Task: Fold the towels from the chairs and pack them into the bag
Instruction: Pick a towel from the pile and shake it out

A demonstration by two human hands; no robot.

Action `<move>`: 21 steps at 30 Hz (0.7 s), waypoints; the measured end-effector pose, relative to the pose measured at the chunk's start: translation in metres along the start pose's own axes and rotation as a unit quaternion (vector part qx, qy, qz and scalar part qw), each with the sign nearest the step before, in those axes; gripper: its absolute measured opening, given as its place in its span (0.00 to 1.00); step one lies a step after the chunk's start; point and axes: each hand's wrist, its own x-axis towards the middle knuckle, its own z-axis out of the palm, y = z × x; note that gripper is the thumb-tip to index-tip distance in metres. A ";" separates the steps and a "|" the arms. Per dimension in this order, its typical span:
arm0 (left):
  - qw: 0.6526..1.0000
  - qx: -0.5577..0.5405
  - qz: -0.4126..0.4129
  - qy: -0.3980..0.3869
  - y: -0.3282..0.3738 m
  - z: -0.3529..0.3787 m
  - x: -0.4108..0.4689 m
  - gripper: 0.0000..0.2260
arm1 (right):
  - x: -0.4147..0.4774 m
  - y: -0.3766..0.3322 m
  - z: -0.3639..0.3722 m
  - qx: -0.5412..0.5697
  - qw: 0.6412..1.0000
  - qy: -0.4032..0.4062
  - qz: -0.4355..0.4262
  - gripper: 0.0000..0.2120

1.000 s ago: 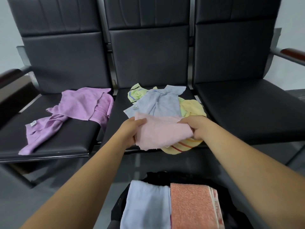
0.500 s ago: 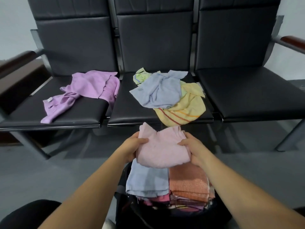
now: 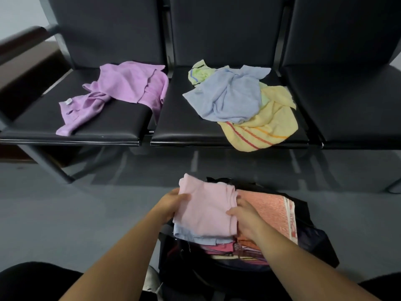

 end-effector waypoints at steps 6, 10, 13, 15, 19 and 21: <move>0.965 0.245 -0.057 0.073 -0.039 0.008 0.023 0.13 | 0.021 0.021 0.009 -0.256 0.961 0.096 -0.040 0.22; 0.939 0.319 -0.039 0.120 -0.033 0.006 0.021 0.06 | 0.014 0.007 0.012 -0.415 0.886 0.184 -0.091 0.26; 0.936 0.313 0.017 0.159 -0.012 0.005 0.017 0.09 | 0.001 -0.026 0.006 -0.440 0.867 0.198 -0.128 0.16; 0.935 0.312 0.081 0.151 0.021 0.008 0.008 0.09 | -0.007 -0.063 0.000 -0.427 0.875 0.173 -0.149 0.07; 0.929 0.277 0.215 0.122 0.116 0.016 -0.018 0.06 | -0.030 -0.152 -0.009 -0.381 0.899 0.107 -0.188 0.07; 0.918 0.266 0.273 0.110 0.163 0.018 -0.026 0.04 | -0.041 -0.196 -0.012 -0.344 0.908 0.104 -0.217 0.05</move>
